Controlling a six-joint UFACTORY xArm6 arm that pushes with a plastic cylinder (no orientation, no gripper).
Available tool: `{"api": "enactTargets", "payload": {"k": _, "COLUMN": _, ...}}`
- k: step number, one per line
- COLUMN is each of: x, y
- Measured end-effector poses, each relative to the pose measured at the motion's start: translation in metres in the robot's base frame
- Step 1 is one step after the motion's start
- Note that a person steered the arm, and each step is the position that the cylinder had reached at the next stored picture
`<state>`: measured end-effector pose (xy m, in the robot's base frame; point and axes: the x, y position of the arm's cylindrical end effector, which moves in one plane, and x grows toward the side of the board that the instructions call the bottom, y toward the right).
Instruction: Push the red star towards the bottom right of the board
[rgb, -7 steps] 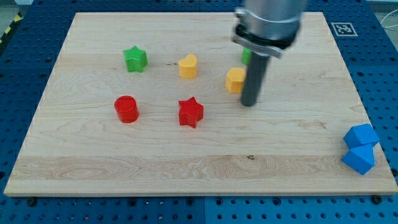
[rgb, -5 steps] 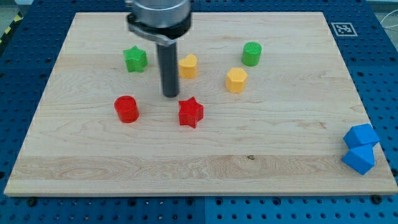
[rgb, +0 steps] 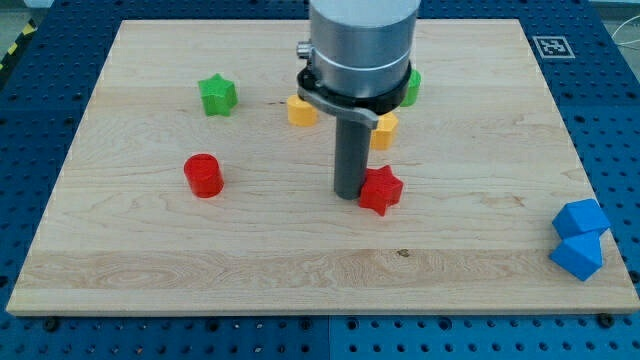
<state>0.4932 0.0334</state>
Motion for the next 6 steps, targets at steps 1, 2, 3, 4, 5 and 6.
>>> {"api": "enactTargets", "payload": {"k": 1, "x": -0.004, "y": 0.022}}
{"api": "enactTargets", "payload": {"k": 2, "x": 0.006, "y": 0.051}}
{"api": "enactTargets", "payload": {"k": 3, "x": 0.011, "y": 0.074}}
{"api": "enactTargets", "payload": {"k": 4, "x": 0.008, "y": 0.089}}
{"api": "enactTargets", "payload": {"k": 5, "x": 0.021, "y": 0.104}}
{"api": "enactTargets", "payload": {"k": 6, "x": 0.038, "y": 0.113}}
